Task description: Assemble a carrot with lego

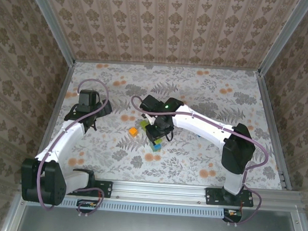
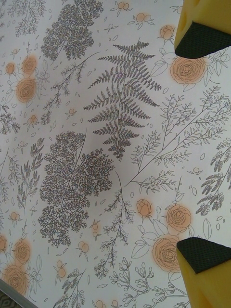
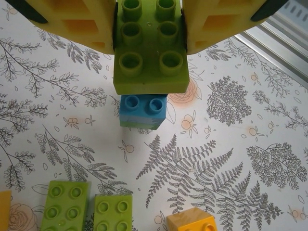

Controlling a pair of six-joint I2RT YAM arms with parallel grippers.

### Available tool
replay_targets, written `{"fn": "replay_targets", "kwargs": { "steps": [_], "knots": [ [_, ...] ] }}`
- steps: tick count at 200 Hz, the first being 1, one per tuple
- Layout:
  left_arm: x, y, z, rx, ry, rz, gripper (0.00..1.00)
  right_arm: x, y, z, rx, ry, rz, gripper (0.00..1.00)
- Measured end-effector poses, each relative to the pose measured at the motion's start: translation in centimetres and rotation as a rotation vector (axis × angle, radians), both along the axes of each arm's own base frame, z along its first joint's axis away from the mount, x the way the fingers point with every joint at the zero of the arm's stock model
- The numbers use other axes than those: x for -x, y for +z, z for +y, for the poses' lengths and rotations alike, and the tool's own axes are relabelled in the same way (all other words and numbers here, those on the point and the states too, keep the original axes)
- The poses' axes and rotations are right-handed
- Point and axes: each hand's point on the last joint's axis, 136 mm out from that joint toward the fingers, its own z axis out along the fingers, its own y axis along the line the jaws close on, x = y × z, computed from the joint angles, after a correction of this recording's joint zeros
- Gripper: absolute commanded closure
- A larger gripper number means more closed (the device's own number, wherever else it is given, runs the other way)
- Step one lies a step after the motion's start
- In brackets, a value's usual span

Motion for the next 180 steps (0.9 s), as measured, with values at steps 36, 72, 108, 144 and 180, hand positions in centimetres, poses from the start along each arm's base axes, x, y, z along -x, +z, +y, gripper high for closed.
{"fn": "replay_targets", "kwargs": {
  "steps": [36, 72, 108, 144, 180],
  "knots": [
    [0.0, 0.0, 0.0, 0.000, 0.000, 0.000, 0.02, 0.1, -0.1, 0.1, 0.001, 0.000, 0.002, 0.67],
    [0.0, 0.0, 0.0, 0.000, 0.000, 0.000, 0.02, 0.1, -0.9, 0.2, 0.018, 0.002, 0.015, 0.67],
    [0.0, 0.0, 0.1, -0.002, 0.002, 0.000, 0.01, 0.1, -1.3, 0.1, 0.028, 0.002, 0.022, 0.67],
    [0.0, 0.0, 0.1, -0.002, 0.002, 0.000, 0.01, 0.3, -1.4, 0.2, 0.031, 0.005, 0.024, 0.67],
    [0.0, 0.0, 0.1, -0.002, 0.002, 0.000, 0.01, 0.5, -1.7, 0.1, 0.037, 0.004, 0.030, 0.67]
  ]
}}
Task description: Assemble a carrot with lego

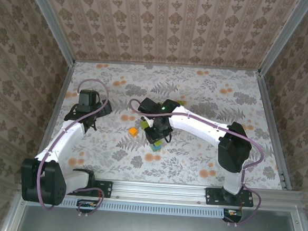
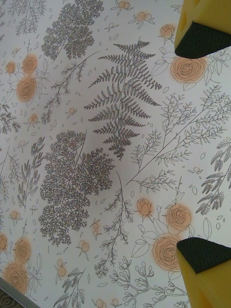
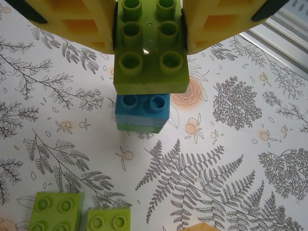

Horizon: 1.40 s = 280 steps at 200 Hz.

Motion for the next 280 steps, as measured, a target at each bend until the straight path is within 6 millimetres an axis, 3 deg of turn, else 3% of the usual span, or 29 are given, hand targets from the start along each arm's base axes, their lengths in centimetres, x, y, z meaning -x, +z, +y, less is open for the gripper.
{"fn": "replay_targets", "kwargs": {
  "steps": [280],
  "knots": [
    [0.02, 0.04, -0.11, -0.008, -0.007, -0.001, 0.01, 0.12, -0.74, 0.19, -0.008, -0.108, -0.050, 0.67]
  ]
}}
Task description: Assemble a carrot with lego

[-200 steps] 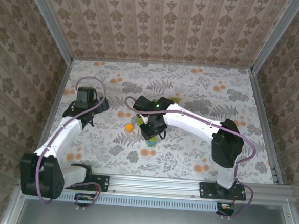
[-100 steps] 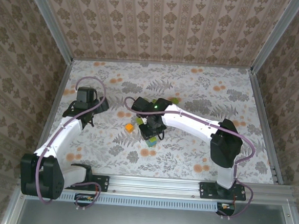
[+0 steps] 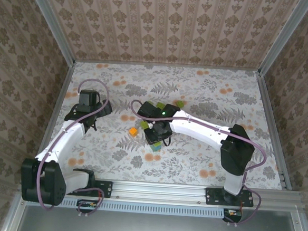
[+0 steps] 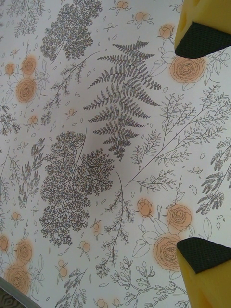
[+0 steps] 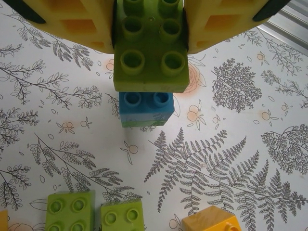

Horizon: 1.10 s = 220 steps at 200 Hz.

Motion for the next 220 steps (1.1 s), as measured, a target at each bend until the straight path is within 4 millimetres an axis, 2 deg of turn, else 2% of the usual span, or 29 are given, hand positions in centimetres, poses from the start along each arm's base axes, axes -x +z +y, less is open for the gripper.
{"fn": "replay_targets", "kwargs": {
  "steps": [220],
  "knots": [
    [0.00, 0.01, 0.06, -0.003, 0.002, 0.000, 0.01, -0.25, 0.34, 0.05, 0.058, 0.108, 0.009, 0.66]
  ]
}}
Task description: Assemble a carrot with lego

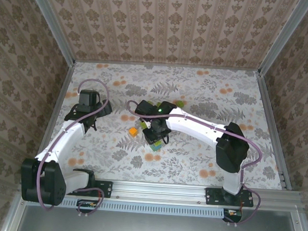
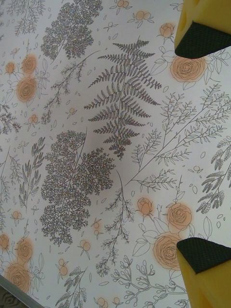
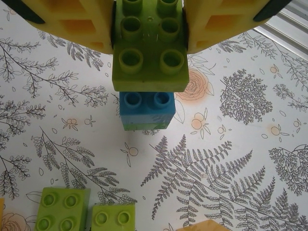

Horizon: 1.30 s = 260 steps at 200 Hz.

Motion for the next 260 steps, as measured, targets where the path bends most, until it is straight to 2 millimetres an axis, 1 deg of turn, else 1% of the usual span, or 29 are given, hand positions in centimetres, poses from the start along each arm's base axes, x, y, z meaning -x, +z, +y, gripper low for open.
{"fn": "replay_targets", "kwargs": {
  "steps": [156, 260],
  "knots": [
    [-0.01, 0.00, 0.00, -0.001, -0.001, 0.000, 0.01, -0.29, 0.12, -0.23, -0.014, -0.008, 0.018, 0.66],
    [-0.01, 0.00, 0.00, -0.002, -0.002, 0.000, 0.01, -0.15, 0.17, -0.12, -0.036, 0.008, 0.048, 0.65]
  ]
}}
